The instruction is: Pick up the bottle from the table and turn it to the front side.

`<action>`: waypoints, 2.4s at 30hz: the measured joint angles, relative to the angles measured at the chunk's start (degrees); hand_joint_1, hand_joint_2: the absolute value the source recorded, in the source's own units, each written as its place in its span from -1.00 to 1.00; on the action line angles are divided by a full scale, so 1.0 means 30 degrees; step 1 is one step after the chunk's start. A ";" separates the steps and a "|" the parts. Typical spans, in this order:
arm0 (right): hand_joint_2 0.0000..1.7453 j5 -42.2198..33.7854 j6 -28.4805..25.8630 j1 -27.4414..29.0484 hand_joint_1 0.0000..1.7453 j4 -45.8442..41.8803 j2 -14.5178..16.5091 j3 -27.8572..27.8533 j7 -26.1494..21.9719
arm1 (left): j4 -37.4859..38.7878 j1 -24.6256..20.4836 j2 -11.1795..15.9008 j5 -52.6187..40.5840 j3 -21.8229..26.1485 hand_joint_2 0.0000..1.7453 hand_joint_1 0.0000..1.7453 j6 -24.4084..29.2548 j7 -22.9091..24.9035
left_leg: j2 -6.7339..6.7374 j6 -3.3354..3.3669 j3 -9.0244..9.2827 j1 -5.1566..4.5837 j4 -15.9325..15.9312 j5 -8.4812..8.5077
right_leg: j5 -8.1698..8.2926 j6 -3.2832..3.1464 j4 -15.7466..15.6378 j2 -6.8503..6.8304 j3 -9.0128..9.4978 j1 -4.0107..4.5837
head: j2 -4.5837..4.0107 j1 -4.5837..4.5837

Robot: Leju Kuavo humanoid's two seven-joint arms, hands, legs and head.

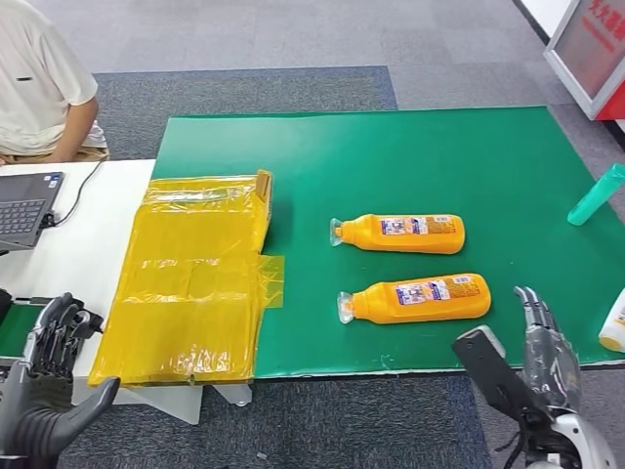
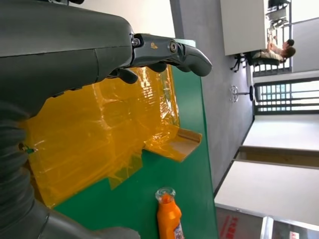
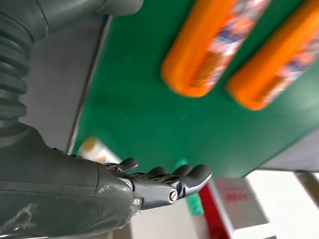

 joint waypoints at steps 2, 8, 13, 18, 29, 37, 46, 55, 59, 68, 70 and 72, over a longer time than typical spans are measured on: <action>1.00 0.1464 -0.0139 -0.0286 -1.00 0.0556 -0.0268 0.0429 0.0268 | 0.0104 -0.0155 0.0000 -0.0128 -0.0020 1.00 -1.00 -0.0097 0.0013 | 0.0000 -0.0003 0.0003 0.0000 0.0000 0.0007 | 0.0002 0.0001 0.0000 0.0000 0.0000 0.0000 | -0.0002 -0.0002; 1.00 0.4556 -0.0142 -0.0935 -1.00 0.1760 -0.1000 0.1270 0.1099 | 0.0354 -0.0368 -0.0004 -0.0195 -0.0040 1.00 -1.00 -0.0419 0.0088 | 0.0000 -0.0006 0.0000 0.0000 0.0000 0.0015 | 0.0002 0.0001 0.0000 0.0000 -0.0001 0.0001 | 0.0000 -0.0003; 1.00 0.8393 0.0203 -0.2306 -1.00 0.4040 -0.2967 0.2782 0.3390 | 0.0673 -0.0651 -0.0007 -0.0153 -0.0155 1.00 -1.00 -0.0715 0.0219 | 0.0000 0.0000 0.0000 -0.0003 0.0000 0.0017 | 0.0011 0.0012 0.0000 0.0000 0.0005 -0.0007 | 0.0002 0.0002; 1.00 0.8418 0.0832 -0.3872 -1.00 0.6603 -0.4999 0.4632 0.4749 | 0.1113 -0.0873 0.0000 -0.0149 -0.0211 1.00 -1.00 -0.0881 0.0224 | 0.0000 0.0022 0.0000 -0.0024 0.0001 0.0037 | 0.0023 0.0021 0.0000 -0.0002 0.0006 -0.0016 | 0.0002 -0.0004; 1.00 0.8425 0.1453 -0.7704 -1.00 1.2473 -0.8977 0.9717 0.6098 | 0.2160 -0.1116 0.0126 -0.0082 -0.0634 1.00 -1.00 -0.0692 0.0166 | 0.0001 0.0041 0.0000 -0.0033 0.0002 0.0053 | 0.0033 0.0034 0.0000 -0.0001 0.0004 -0.0026 | 0.0002 -0.0004; 1.00 0.8425 0.1289 -0.9865 -1.00 1.5138 -0.9652 1.2112 0.6659 | 0.2578 -0.1149 0.0266 -0.0082 -0.0984 1.00 -1.00 -0.0406 0.0166 | 0.0001 0.0041 0.0013 -0.0033 0.0002 0.0054 | 0.0036 0.0033 0.0000 0.0002 0.0011 -0.0026 | 0.0000 0.0002; 1.00 0.8432 0.0817 -1.1352 -1.00 1.7634 -0.9666 1.4264 0.6874 | 0.3006 -0.1127 0.0335 -0.0324 -0.1492 1.00 -1.00 -0.0320 0.0193 | 0.0001 0.0039 0.0027 -0.0033 0.0002 0.0057 | 0.0038 0.0035 0.0000 0.0001 0.0026 -0.0025 | 0.0002 -0.0002; 1.00 0.8432 0.0646 -1.1746 -0.07 1.8338 -0.9551 1.4512 0.6488 | 0.3235 -0.1114 0.0335 -0.0370 -0.1738 1.00 -1.00 -0.0220 0.0231 | 0.0001 0.0040 0.0063 -0.0033 0.0002 0.0057 | 0.0059 0.0044 -0.0001 0.0003 0.0059 -0.0027 | 0.0000 0.0000; 1.00 0.8398 0.0759 -1.1889 1.00 1.8606 -0.9324 1.4329 0.5562 | 0.3342 -0.1128 0.0348 -0.0377 -0.1865 1.00 -1.00 -0.0202 0.0231 | 0.0001 0.0035 0.0091 -0.0033 0.0002 0.0060 | 0.0063 0.0038 -0.0001 0.0007 0.0074 -0.0026 | 0.0002 0.0002; 1.00 0.7104 0.2191 -1.2846 1.00 2.0216 -0.7707 1.1091 0.2071 | 0.3794 -0.1451 0.0785 -0.0370 -0.1889 1.00 -1.00 -0.0107 0.0015 | 0.0044 0.0019 0.0201 -0.0025 0.0002 0.0062 | 0.0085 0.0000 -0.0002 0.0060 0.0148 -0.0017 | 0.0002 -0.0002; 1.00 0.7081 0.2202 -1.3057 1.00 2.0608 -0.7375 1.0511 0.1736 | 0.3869 -0.1485 0.0880 -0.0370 -0.1893 1.00 -1.00 -0.0047 -0.0038 | 0.0044 0.0020 0.0220 -0.0024 0.0002 0.0062 | 0.0085 0.0000 -0.0003 0.0060 0.0171 -0.0016 | 0.0000 0.0000; 1.00 0.7054 0.2209 -1.3221 1.00 2.0948 -0.7102 1.0039 0.1481 | 0.3938 -0.1525 0.0960 -0.0370 -0.1893 1.00 -1.00 0.0026 -0.0069 | 0.0044 0.0020 0.0235 -0.0024 0.0002 0.0063 | 0.0087 0.0000 -0.0004 0.0061 0.0189 -0.0017 | 0.0000 0.0002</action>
